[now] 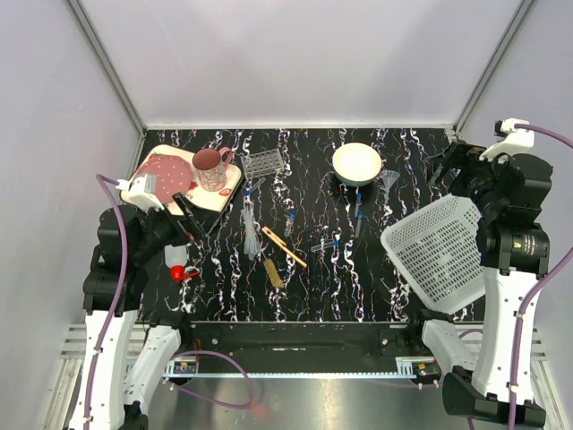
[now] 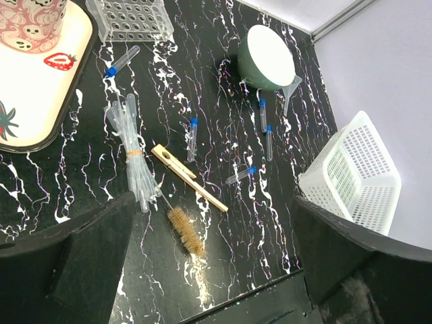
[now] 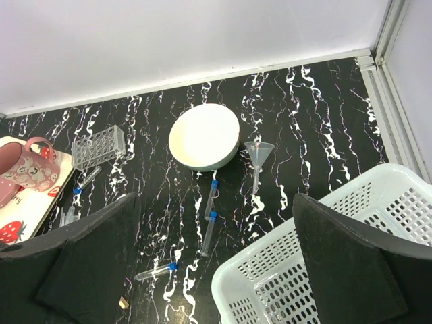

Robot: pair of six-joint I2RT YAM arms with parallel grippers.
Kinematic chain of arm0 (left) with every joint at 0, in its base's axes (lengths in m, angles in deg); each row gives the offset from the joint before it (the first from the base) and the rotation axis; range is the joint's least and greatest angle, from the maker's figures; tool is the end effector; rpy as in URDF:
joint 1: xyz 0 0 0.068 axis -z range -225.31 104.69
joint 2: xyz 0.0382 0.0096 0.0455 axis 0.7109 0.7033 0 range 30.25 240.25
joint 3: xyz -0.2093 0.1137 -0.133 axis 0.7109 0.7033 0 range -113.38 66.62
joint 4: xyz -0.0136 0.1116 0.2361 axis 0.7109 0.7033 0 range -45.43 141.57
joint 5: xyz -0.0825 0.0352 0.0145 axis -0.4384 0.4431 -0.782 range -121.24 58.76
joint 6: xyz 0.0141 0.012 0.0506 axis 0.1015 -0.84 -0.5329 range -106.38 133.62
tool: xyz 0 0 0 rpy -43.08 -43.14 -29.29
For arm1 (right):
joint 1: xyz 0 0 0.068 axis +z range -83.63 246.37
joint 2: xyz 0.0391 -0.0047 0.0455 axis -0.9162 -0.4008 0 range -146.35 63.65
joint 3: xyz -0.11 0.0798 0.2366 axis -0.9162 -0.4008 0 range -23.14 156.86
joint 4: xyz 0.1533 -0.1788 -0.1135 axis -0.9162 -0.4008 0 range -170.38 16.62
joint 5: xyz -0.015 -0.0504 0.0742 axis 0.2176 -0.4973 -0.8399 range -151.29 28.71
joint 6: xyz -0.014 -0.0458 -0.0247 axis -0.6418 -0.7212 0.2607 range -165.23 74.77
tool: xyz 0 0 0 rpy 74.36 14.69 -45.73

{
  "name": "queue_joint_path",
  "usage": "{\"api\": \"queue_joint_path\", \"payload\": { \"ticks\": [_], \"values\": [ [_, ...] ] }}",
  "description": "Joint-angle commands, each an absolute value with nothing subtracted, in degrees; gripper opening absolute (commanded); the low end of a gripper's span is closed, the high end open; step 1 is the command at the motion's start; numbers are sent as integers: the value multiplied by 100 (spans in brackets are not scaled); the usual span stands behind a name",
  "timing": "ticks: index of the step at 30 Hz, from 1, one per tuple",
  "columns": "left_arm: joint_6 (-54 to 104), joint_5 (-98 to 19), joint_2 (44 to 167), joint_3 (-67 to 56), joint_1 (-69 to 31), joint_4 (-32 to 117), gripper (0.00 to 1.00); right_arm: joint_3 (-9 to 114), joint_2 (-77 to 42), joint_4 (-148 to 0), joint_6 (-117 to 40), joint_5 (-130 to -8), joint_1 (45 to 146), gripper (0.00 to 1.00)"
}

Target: Organize the chemistry lab equipment

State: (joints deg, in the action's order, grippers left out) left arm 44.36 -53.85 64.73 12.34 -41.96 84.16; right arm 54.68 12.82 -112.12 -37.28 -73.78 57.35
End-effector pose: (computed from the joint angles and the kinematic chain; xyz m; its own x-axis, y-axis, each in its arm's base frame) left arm 0.1122 -0.0203 0.3662 -0.5027 -0.4432 -0.7422 0.1840 0.7841 -0.5928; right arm 0.1501 -0.0160 0.4608 -0.2068 0.1695 -0.9636 -0.0278 0.9835 0.1790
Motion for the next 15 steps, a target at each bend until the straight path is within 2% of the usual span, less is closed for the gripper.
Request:
{"api": "queue_joint_path", "payload": {
  "ticks": [1, 11, 15],
  "values": [
    [4447, -5532, 6409, 1142, -4232, 8333, 99, 5588, 1285, -11021, -3627, -7333, 5749, 100],
    [4667, -5629, 6673, 1160, -4232, 8588, 99, 5518, 1249, -11082, -3626, -7316, 5741, 100],
    [4816, -6241, 6786, 1309, -4215, 8483, 99, 5123, 1293, -10803, -4179, -7613, 5741, 100]
  ]
}}
